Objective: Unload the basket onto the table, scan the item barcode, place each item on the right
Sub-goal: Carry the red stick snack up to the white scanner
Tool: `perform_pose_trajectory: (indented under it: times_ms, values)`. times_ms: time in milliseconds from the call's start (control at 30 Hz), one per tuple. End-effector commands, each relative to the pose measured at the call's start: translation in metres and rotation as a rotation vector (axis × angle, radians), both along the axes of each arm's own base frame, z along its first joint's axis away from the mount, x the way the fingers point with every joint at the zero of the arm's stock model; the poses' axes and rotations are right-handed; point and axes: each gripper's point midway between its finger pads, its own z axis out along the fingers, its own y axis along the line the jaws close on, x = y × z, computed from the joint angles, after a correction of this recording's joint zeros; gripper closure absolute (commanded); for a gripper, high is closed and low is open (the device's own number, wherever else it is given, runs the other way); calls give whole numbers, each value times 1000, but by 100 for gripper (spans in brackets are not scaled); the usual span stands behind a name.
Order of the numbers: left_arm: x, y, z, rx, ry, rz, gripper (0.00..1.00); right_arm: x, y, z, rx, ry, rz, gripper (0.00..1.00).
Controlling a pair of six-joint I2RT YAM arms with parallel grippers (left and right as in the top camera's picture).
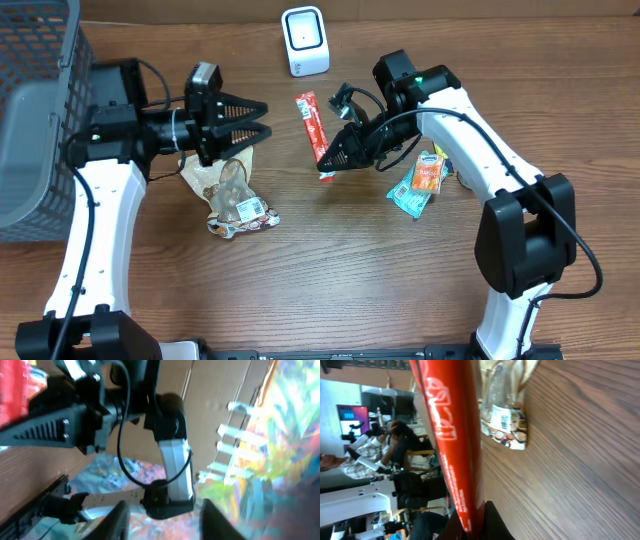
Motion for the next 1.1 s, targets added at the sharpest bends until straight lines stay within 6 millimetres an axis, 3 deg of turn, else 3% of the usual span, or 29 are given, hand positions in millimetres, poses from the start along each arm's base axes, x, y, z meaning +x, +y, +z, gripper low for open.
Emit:
perform_pose_trajectory:
  times_ms: [0,33,67,567,767,933,1000,1067]
  values:
    - [-12,-10,11,-25,-20,-56,52,6,-9,0,-32,-26,-20,96]
    - [-13,-12,11,-25,-20,-62,85,7,-10,0,-32,-26,-24,96]
    - [-13,-13,11,-25,-20,-65,96,8,-11,0,-32,-26,-27,96]
    - [-26,-37,11,-27,28,-143,96,11,-17,-4,-60,-37,-38,96]
    - [-15,-37,5,25,-64,-93,96,16,-20,-9,-90,-67,-43,96]
    - [34,-18,-40,333,-210,165,96,28,-28,-20,-172,-113,-71,96]
    - [54,4,-67,530,-236,288,96,34,-30,-24,-211,-127,-94,96]
    - [71,41,-100,801,-217,427,96,38,-32,-27,-231,-152,-101,96]
